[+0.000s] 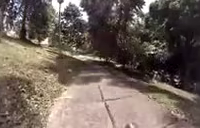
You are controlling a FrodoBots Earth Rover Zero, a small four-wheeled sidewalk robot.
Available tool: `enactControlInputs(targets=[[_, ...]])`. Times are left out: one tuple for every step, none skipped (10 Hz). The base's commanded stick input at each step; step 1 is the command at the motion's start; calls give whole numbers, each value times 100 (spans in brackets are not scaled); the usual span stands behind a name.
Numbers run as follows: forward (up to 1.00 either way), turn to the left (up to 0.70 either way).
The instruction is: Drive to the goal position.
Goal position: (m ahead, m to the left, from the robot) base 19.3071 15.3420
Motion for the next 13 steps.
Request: enactControlInputs(targets=[[100, 0], [100, 0], [100, 4], [100, 14], [100, 35], [100, 12], [100, 0], [100, 0], [100, 0], [100, 0], [100, 0], [100, 0], [100, 0]])
